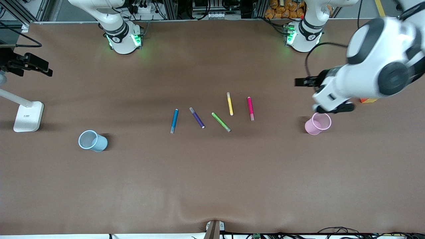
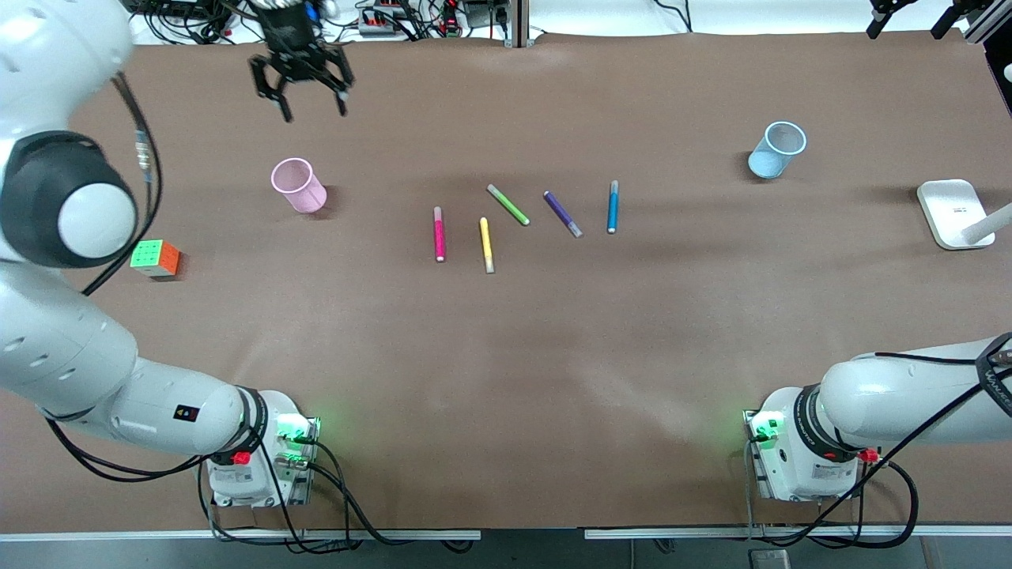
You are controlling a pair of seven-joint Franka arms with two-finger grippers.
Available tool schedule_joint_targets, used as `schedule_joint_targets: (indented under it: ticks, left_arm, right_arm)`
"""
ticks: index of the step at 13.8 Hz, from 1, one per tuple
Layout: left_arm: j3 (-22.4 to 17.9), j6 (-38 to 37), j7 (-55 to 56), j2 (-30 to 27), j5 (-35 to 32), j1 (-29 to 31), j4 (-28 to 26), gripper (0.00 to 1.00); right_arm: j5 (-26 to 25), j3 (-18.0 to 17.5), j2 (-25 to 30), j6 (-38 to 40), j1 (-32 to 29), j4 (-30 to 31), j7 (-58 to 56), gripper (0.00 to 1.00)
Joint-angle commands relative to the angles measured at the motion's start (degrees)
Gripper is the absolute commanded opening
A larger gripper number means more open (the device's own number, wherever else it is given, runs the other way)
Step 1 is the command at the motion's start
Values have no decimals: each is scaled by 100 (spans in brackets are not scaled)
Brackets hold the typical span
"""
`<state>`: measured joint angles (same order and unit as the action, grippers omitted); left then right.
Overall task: Place pink and blue markers in matching cups
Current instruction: 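Lower the left gripper over the pink marker and close on it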
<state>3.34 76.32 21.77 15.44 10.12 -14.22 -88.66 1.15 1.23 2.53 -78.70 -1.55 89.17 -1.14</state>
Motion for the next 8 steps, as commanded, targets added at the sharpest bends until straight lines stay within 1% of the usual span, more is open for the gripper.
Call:
schedule_joint_targets:
  ticks: [1,3,6,8]
  left_arm:
    - [-17,418,222,511,52,-291,42,100]
    - [-17,812,292,740,87,-344,-54,100]
    - [-17,1962,362,924,96,-651,-599,100]
    - [-17,2508,398,1179,96,-774,-766,100]
  right_arm:
    - [70,9,-24,65,32,-58,34,100]
    - [70,9,-24,65,32,-58,34,100]
    - [70,9,-24,65,23,-58,34,100]
    - [70,9,-24,65,32,-58,34,100]
